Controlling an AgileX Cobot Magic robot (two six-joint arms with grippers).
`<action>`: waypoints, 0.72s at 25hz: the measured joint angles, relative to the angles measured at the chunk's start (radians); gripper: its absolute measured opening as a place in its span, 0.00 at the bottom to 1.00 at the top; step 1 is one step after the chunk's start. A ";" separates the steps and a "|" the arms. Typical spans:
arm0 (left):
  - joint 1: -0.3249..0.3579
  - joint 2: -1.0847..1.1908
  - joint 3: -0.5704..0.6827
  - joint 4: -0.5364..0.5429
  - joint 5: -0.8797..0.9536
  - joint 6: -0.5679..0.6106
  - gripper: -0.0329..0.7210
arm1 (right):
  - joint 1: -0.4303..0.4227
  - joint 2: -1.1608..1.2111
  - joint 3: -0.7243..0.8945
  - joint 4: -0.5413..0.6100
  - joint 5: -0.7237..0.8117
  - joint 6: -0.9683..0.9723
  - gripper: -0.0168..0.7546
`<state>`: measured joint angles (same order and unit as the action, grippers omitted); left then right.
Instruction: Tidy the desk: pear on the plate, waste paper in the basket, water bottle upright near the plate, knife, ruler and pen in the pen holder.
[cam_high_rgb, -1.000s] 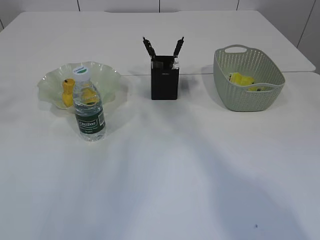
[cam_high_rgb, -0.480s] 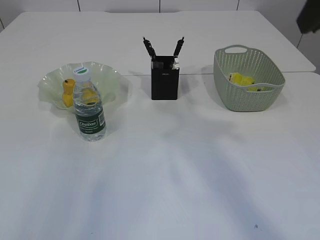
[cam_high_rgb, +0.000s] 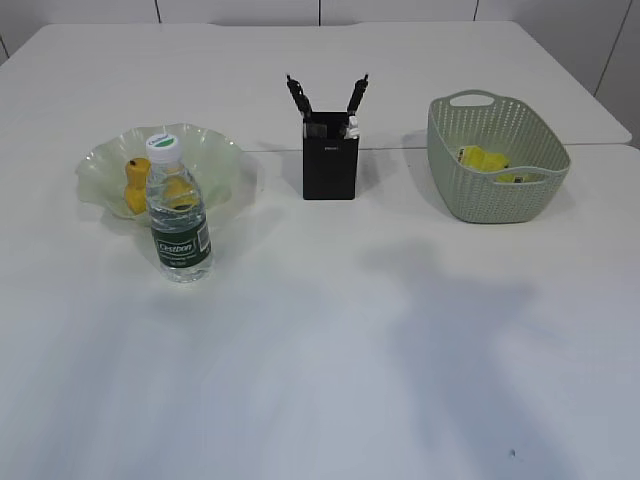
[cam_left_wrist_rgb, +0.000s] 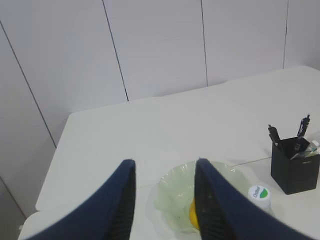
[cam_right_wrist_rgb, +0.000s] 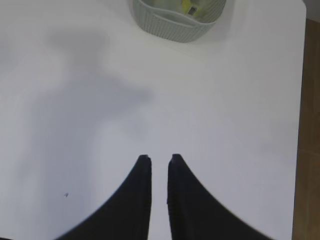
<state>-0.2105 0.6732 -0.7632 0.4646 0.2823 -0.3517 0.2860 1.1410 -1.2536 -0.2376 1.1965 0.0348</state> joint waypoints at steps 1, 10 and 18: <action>0.000 -0.023 0.008 -0.006 0.010 0.000 0.41 | 0.000 -0.013 0.005 0.000 -0.012 -0.004 0.13; 0.000 -0.262 0.035 -0.048 0.232 0.000 0.41 | 0.000 -0.078 0.020 0.096 -0.080 -0.078 0.19; 0.000 -0.299 0.035 -0.118 0.459 0.084 0.40 | 0.000 -0.179 0.201 0.174 -0.057 -0.080 0.61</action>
<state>-0.2105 0.3742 -0.7281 0.3466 0.7410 -0.2679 0.2860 0.9621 -1.0529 -0.0635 1.1400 -0.0447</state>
